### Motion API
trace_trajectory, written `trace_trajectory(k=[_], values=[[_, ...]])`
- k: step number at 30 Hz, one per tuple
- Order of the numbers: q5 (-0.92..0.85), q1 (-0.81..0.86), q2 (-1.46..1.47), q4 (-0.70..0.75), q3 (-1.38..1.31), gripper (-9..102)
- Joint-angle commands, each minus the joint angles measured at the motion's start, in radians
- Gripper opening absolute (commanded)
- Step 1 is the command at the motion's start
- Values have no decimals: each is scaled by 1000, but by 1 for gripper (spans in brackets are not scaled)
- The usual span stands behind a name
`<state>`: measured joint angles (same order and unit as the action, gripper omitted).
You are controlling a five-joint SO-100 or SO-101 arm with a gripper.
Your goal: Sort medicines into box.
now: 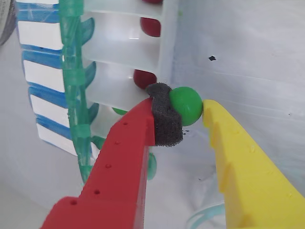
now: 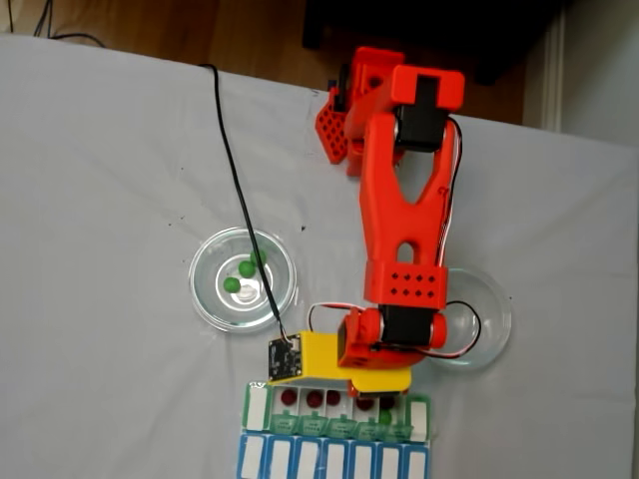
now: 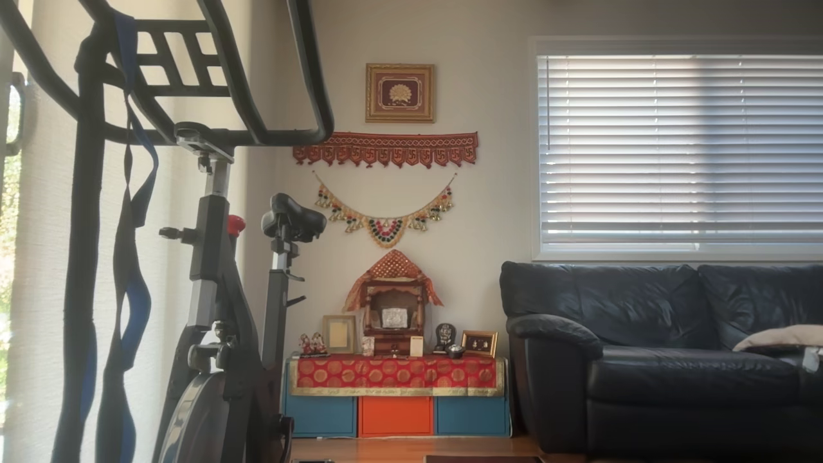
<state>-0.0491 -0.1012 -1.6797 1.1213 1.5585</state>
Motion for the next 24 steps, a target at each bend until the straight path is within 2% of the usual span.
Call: trace_trajectory(k=[1, 18, 24], values=[[8, 3, 3, -15, -138, 1], [37, -11, 58, -3, -235, 2], [29, -14, 44, -11, -209, 16]])
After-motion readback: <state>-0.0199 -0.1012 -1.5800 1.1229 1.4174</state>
